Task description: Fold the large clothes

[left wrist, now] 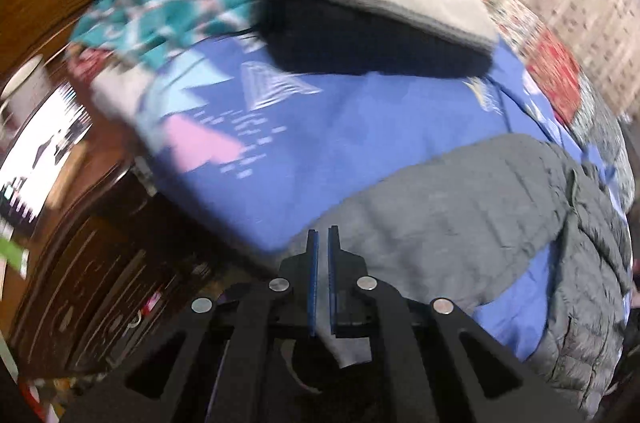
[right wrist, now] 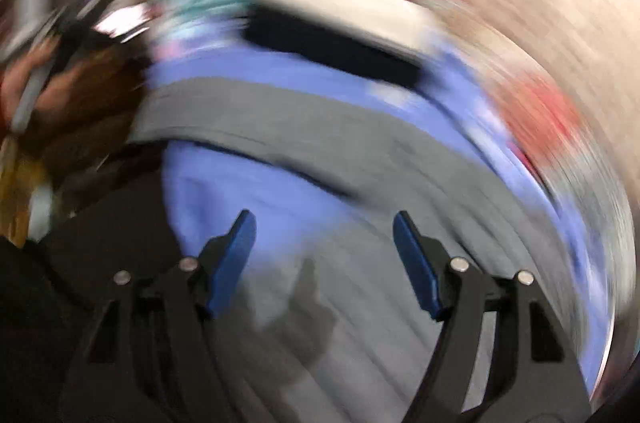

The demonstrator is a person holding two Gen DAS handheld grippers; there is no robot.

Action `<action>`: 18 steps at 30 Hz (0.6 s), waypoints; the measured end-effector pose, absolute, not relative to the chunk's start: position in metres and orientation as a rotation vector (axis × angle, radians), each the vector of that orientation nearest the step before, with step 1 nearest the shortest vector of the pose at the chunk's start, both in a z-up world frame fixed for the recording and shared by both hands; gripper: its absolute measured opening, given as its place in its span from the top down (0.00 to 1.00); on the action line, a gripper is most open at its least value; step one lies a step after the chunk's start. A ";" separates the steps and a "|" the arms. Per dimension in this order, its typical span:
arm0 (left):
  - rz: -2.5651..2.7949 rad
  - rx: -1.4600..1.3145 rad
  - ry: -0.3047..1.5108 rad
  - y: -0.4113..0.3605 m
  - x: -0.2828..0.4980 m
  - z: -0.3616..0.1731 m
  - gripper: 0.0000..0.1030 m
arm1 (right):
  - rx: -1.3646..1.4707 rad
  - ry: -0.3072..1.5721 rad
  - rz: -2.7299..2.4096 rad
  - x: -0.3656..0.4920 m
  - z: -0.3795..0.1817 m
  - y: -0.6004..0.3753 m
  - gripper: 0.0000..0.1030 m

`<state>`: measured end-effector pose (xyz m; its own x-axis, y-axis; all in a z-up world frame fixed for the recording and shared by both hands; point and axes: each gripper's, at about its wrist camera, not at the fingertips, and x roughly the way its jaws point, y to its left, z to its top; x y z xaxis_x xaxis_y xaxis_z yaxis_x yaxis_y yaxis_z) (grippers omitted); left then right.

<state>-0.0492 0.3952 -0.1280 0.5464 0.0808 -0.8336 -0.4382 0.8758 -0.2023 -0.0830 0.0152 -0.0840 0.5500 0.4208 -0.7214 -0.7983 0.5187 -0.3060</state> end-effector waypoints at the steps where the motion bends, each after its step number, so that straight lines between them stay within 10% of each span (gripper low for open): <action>1: 0.328 -0.427 0.947 0.399 -0.055 -0.129 0.73 | -0.786 0.576 0.867 -0.089 -0.100 0.056 0.33; 7: 0.408 -0.492 0.937 0.432 -0.102 -0.141 0.73 | -1.223 0.418 0.878 -0.083 -0.172 0.185 0.33; 8: 0.417 -0.500 0.938 0.436 -0.107 -0.142 0.73 | -1.234 0.424 0.890 -0.075 -0.176 0.192 0.39; 9: 0.422 -0.503 0.938 0.439 -0.111 -0.143 0.73 | -1.205 0.497 0.944 -0.064 -0.174 0.205 0.69; 10: 0.427 -0.503 0.939 0.440 -0.112 -0.144 0.73 | -1.163 0.568 0.973 -0.055 -0.170 0.212 0.86; 18: 0.360 -0.485 0.895 0.424 -0.081 -0.125 0.73 | -0.152 0.746 0.942 0.079 -0.008 0.120 0.94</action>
